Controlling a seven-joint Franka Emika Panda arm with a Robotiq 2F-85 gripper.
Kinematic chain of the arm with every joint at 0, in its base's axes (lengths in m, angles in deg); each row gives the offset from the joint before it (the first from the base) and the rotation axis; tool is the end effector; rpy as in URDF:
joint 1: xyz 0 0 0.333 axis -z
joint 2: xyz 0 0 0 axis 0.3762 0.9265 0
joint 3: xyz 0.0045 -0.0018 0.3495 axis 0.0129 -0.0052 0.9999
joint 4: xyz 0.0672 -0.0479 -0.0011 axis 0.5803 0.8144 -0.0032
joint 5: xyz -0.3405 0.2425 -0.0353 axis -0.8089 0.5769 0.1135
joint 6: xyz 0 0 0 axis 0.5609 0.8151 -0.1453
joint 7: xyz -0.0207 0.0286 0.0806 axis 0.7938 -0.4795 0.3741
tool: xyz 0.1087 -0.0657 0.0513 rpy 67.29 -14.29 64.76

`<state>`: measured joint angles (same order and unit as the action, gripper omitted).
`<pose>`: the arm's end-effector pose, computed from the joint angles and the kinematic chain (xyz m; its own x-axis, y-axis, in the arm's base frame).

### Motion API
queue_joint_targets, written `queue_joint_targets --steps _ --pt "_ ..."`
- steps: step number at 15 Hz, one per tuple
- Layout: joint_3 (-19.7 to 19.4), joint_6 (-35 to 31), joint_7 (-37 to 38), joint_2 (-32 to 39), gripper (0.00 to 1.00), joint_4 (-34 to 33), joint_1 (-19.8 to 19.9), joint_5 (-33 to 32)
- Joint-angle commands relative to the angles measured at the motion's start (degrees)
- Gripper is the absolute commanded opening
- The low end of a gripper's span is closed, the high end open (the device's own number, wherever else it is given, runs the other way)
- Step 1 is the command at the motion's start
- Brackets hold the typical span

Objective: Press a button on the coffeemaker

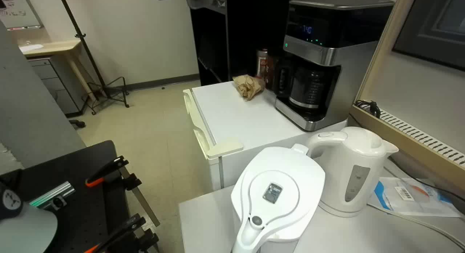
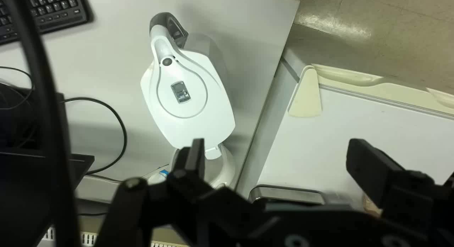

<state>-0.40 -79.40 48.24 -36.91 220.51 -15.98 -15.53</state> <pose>0.3591 -0.1567 0.5411 0.9916 0.0243 0.1273 0.0215 -0.9995 0.0233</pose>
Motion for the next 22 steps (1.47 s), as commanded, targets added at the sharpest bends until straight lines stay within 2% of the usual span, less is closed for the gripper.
queue_joint_targets --steps 1,10,13,21,22 --pt "0.24 0.05 -0.14 0.07 1.00 -0.10 0.29 0.18" --pt "0.39 -0.15 -0.15 0.38 1.00 -0.10 0.19 0.02" --pt "1.34 -2.56 -0.41 1.96 1.00 0.33 -0.20 -1.19" --pt "6.66 -18.65 0.74 9.24 1.00 3.18 -1.73 -6.39" --pt "7.60 -21.33 1.22 10.50 0.75 3.53 -1.97 -7.21"
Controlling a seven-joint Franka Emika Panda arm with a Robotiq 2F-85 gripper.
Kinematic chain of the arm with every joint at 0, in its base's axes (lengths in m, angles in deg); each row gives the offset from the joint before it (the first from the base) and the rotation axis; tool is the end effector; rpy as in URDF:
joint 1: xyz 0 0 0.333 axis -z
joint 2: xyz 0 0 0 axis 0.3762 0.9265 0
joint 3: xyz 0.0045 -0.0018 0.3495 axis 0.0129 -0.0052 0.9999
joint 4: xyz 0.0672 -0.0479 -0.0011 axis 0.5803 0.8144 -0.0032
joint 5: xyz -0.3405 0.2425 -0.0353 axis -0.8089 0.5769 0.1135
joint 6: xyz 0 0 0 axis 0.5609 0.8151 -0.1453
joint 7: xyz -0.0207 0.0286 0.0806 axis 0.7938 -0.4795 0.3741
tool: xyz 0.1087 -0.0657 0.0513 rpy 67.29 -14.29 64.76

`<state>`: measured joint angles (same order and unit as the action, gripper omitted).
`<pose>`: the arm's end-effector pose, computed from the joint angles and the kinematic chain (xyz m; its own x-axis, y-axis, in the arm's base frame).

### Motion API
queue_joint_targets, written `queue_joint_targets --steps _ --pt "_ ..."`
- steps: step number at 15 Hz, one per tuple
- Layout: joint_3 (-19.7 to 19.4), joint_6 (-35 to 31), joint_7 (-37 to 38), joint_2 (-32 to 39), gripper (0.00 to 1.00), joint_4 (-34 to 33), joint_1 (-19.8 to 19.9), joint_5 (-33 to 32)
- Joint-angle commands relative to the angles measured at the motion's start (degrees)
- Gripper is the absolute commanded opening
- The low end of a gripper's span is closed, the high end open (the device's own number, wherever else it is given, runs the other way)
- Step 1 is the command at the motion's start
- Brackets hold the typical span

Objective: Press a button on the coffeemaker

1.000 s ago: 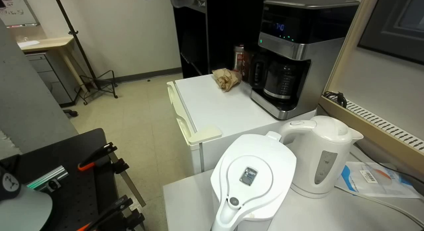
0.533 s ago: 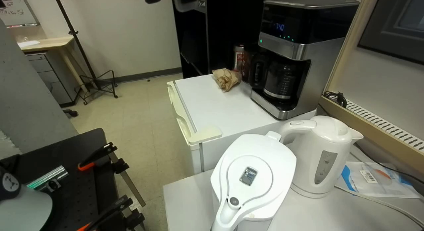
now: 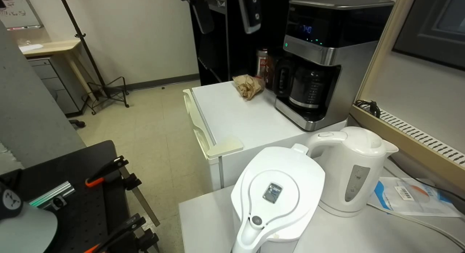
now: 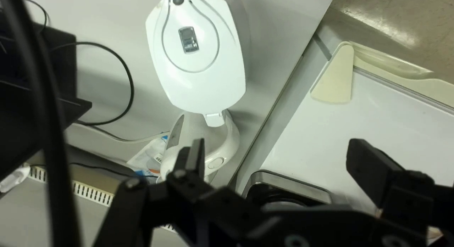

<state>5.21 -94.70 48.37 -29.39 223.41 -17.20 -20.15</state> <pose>0.4221 -0.1157 0.4966 0.9673 0.1892 0.1691 0.1575 -0.9701 0.1844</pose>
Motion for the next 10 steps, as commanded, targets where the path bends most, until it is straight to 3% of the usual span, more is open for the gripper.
queue_joint_targets --steps 1,6,10 --pt "2.77 -8.68 1.31 4.25 0.74 0.82 -0.89 -3.37" --pt "7.65 -23.19 6.33 12.36 0.37 0.35 -0.02 -11.69" --pt "11.01 -32.45 15.33 19.89 0.06 -2.65 2.44 -23.34"
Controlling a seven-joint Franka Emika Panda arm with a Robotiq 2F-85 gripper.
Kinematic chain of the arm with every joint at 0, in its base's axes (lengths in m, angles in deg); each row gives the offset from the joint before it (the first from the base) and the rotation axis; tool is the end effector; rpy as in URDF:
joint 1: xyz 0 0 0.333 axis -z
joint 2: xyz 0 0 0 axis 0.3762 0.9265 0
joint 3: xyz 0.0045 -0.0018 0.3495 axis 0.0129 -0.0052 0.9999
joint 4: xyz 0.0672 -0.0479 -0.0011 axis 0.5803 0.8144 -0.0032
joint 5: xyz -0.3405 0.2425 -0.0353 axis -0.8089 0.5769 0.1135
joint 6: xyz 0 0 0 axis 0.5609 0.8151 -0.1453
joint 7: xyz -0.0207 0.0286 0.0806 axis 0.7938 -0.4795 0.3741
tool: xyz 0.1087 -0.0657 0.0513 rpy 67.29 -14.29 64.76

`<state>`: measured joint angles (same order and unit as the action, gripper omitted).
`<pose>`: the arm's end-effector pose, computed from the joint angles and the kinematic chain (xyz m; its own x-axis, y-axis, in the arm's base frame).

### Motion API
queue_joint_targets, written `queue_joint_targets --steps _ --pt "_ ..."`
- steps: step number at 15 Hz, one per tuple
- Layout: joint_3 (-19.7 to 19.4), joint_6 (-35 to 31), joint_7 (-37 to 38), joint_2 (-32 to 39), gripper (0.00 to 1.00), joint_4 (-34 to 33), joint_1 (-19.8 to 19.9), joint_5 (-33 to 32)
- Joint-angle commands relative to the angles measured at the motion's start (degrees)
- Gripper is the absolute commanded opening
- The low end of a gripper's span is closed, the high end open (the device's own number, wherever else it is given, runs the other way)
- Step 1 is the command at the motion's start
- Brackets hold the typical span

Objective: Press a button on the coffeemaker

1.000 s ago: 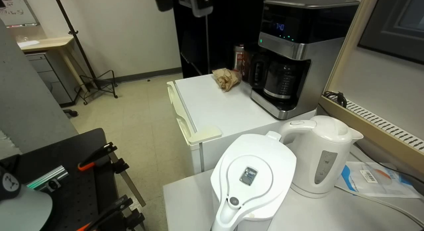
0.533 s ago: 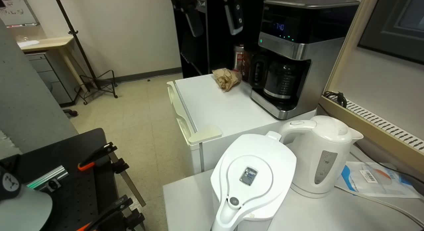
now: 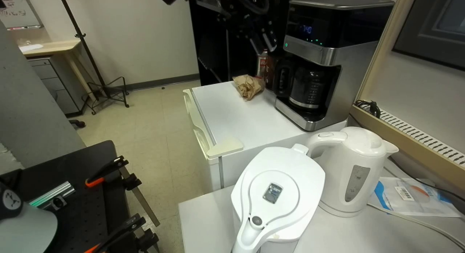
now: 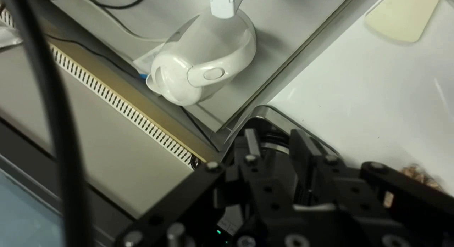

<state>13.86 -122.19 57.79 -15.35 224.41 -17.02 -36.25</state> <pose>0.5108 -0.0360 0.4327 0.8388 0.4611 0.2896 0.3180 -0.8465 0.4269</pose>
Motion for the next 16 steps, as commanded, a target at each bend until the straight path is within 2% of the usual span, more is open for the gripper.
queue_joint_targets --steps 1,2,5,8,12,16 --pt "2.89 -6.65 8.76 7.51 0.02 -4.74 2.87 -10.76" --pt "3.49 -7.65 11.76 9.29 0.00 -6.19 3.52 -14.39" --pt "4.03 -9.29 21.27 14.27 0.02 -11.61 4.30 -25.97" --pt "3.58 -8.24 29.23 19.07 0.02 -17.30 3.38 -34.78" --pt "3.19 -7.59 36.41 25.19 0.02 -23.60 2.10 -41.38" --pt "3.04 -7.52 40.68 29.97 0.02 -28.09 0.97 -44.96"
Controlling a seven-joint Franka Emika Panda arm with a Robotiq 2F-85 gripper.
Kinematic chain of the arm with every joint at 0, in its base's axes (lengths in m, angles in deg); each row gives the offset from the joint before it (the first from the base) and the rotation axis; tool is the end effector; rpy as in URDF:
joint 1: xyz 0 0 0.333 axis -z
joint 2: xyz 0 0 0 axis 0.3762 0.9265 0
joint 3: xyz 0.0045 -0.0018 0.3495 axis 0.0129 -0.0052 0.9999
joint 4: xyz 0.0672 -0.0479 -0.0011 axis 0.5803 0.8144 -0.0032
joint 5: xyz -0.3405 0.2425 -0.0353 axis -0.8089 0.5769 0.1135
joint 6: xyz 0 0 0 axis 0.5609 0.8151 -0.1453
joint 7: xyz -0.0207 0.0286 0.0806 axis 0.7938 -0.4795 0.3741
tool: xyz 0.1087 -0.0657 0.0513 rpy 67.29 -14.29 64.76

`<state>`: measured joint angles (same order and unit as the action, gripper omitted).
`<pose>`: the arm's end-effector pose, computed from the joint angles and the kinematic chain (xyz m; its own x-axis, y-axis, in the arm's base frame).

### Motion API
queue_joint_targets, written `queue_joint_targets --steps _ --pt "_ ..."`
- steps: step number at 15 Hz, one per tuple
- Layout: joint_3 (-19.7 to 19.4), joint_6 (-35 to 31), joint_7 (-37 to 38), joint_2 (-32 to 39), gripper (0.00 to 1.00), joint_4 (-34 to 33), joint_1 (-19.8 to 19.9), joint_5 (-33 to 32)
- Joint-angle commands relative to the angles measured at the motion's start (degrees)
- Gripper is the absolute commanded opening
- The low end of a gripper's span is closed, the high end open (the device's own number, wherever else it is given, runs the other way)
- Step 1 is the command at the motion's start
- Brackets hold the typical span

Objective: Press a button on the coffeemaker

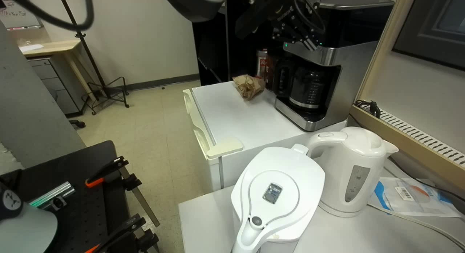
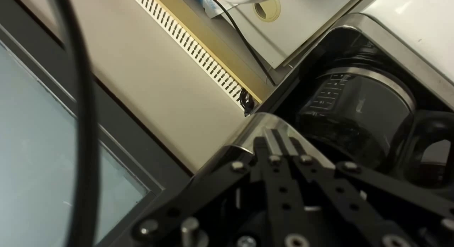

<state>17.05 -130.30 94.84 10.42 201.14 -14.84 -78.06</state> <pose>0.6567 -0.0112 0.3824 0.7376 0.5454 0.3982 0.2229 -0.7532 0.6189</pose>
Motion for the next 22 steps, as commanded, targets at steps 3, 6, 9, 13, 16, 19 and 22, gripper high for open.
queue_joint_targets --steps 3,6,9,13,16,19,22 --pt "-0.29 0.50 5.68 6.62 0.02 -7.31 -2.00 -5.14" --pt "-0.40 1.05 7.26 8.09 0.02 -8.95 -2.53 -6.76" --pt "-0.38 1.15 7.99 8.76 0.02 -9.60 -2.50 -7.56" --pt "-0.23 -0.06 7.64 6.19 0.02 -6.25 -2.36 -9.17" --pt "-0.01 -0.91 6.96 3.39 0.01 -2.26 -2.43 -10.85" --pt "0.22 0.37 6.48 -0.57 0.01 3.30 -2.92 -12.71" --pt "0.05 0.83 8.74 -5.94 0.01 9.32 -3.40 -19.26"
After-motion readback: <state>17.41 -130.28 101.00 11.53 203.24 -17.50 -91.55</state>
